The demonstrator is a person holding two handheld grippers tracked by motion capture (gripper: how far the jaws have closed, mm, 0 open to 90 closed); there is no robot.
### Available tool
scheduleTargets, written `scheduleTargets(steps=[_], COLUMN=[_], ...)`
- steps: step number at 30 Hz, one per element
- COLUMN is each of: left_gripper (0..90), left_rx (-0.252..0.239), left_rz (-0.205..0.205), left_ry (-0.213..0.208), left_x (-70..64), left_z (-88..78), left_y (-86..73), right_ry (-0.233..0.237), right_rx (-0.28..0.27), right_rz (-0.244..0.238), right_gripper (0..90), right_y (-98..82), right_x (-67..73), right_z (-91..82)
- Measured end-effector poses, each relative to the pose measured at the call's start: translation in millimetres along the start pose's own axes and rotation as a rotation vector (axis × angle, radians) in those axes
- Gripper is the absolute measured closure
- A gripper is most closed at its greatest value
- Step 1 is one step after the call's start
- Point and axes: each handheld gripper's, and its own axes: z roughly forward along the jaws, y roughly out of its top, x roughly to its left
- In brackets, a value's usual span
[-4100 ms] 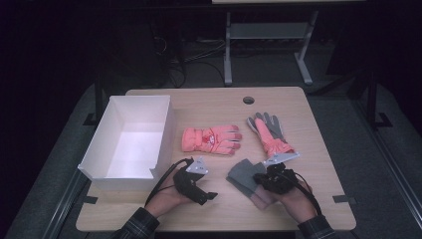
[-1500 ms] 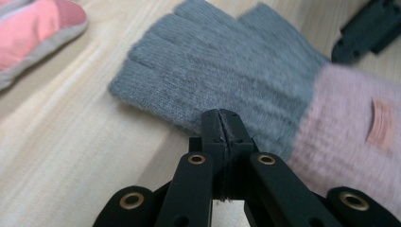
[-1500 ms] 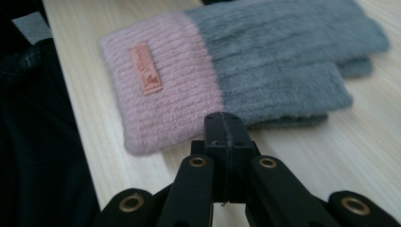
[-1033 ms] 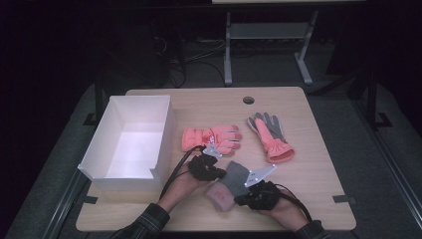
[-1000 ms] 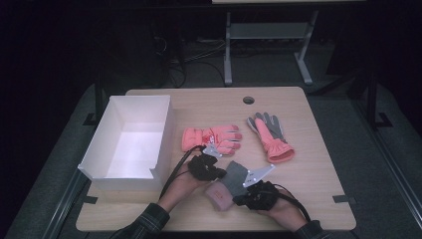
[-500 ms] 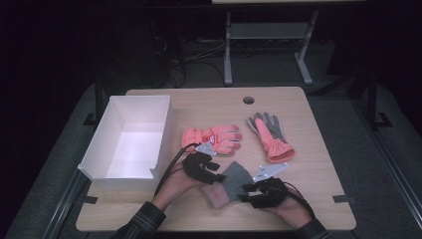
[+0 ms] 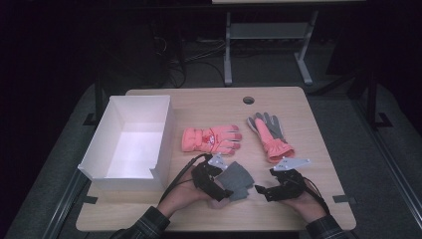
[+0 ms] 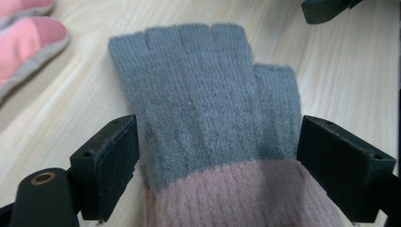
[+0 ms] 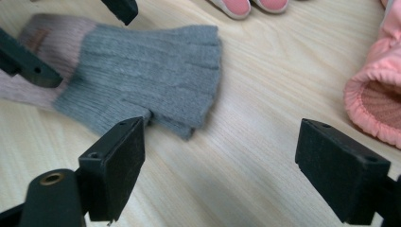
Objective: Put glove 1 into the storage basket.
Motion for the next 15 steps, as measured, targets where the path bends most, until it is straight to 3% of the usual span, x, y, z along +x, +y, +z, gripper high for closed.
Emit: scheduleTargets(steps=[2,15], left_gripper=[13.4,13.9], left_rx=[-0.005,0.003], left_rz=[-0.017,-0.023], left_ry=[0.002,-0.002], left_x=[-1.2,0.6], left_z=[5.1,13.3], left_y=[-0.8,-6.1], right_ry=[-0.004,-0.024], right_rx=[0.008,-0.009], right_rz=[0.0,0.009], right_gripper=[15.7,13.8], right_y=[0.0,0.9], right_x=[1.1,1.7], right_z=[1.6,1.2])
